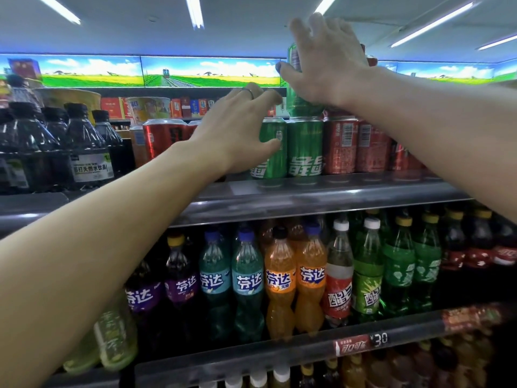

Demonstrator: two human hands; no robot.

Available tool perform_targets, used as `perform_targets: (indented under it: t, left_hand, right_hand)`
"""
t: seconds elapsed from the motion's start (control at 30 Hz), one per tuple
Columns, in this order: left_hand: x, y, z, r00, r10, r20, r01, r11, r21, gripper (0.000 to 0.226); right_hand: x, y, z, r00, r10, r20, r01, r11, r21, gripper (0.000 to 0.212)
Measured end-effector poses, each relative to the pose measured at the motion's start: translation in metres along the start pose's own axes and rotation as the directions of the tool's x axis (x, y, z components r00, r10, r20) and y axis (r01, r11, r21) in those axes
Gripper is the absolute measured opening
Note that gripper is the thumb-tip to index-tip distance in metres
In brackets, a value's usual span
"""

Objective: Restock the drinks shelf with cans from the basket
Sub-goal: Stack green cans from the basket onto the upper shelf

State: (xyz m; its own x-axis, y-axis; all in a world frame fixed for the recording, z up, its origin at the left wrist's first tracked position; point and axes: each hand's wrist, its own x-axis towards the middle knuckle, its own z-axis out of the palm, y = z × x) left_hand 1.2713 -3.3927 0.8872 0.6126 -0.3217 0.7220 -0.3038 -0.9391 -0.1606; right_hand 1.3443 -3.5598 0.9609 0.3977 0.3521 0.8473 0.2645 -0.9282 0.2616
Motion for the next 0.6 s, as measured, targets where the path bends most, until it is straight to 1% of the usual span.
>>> perform_targets:
  t: [0.13,0.27,0.33,0.5,0.6]
  left_hand:
    - [-0.012,-0.021,-0.015,0.995,-0.069,-0.065,0.071,0.997,0.021,0.066]
    - [-0.021,-0.037,-0.023,0.988,-0.139,-0.07,0.14,0.99,0.012,0.066]
    - [-0.025,-0.038,-0.023,0.988,-0.143,-0.064,0.144,0.99,0.006,0.067]
    - [-0.029,-0.036,-0.021,0.988,-0.132,-0.08,0.133,0.991,0.007,0.068]
    - [-0.032,-0.04,-0.021,0.985,-0.151,-0.081,0.154,0.988,0.024,0.071]
  right_hand:
    - [-0.003,-0.005,-0.004,1.0,0.018,-0.021,-0.018,1.0,0.014,0.06]
    - [-0.002,-0.007,-0.005,0.999,0.019,0.044,-0.019,1.0,-0.016,0.053]
    - [-0.001,-0.008,-0.006,0.998,0.019,0.056,-0.019,1.0,-0.002,0.051]
    - [-0.003,-0.01,-0.004,0.997,0.016,0.076,-0.015,1.0,-0.006,0.054]
    - [-0.005,-0.012,-0.003,0.997,0.019,0.07,-0.02,1.0,0.018,0.056]
